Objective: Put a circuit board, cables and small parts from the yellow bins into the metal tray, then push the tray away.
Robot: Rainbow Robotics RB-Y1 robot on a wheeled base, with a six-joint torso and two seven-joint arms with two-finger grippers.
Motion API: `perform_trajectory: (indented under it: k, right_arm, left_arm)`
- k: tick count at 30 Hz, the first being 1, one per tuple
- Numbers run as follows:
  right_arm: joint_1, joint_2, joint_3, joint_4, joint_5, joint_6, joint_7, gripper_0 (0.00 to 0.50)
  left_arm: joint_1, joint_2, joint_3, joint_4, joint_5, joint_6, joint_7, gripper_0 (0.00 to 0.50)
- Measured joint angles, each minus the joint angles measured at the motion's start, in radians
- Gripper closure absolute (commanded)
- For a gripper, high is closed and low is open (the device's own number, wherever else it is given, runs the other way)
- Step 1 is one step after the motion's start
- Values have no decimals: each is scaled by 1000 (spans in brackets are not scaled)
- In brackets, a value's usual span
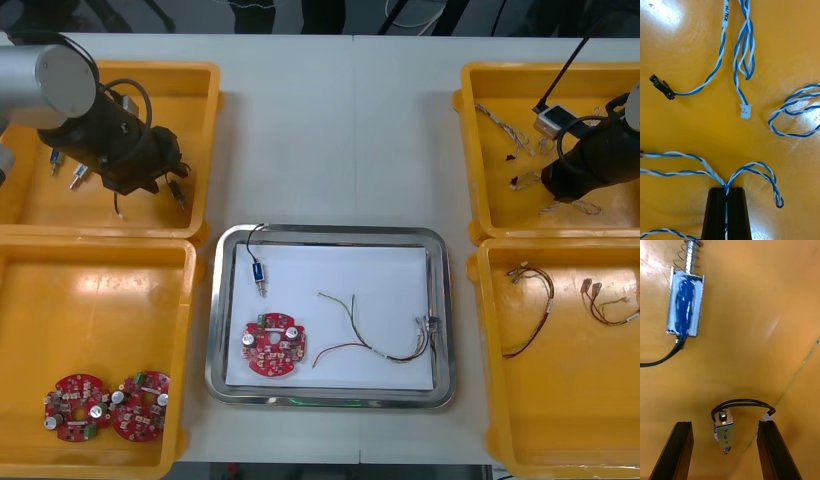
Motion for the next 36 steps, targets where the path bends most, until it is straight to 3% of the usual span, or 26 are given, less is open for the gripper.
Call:
perform_trajectory:
  k: [12, 19, 20, 23, 25, 26, 27, 36]
  right_arm:
    - [5, -9, 0, -29, -5, 2, 21, 500]
    - [4, -19, -16, -40, -5, 116, 21, 500]
    - [3, -20, -24, -40, -5, 128, 21, 500]
    - [-1, -23, -52, -40, -5, 167, 21, 500]
    - [-7, -26, -66, -40, -5, 196, 21, 500]
    - [-11, -28, -71, -42, -5, 209, 21, 500]
    - [-15, -30, -76, -45, -5, 221, 21, 500]
    - [-24, -52, -119, -178, -3, 377, 20, 500]
  left_arm:
    - [0, -2, -68, 0, -4, -8, 0, 0]
    - [0, -3, -70, 0, -10, -8, 0, 0]
    - [0, -3, -70, 0, -11, -8, 0, 14]
    - [0, -3, -70, 0, -11, -9, 0, 172]
    - [0, -3, -70, 0, -12, -11, 0, 351]
    - [0, -3, -70, 0, -12, -14, 0, 476]
    - [0, -3, -70, 0, -12, -18, 0, 499]
    - [-2, -4, -70, 0, -13, -25, 0, 500]
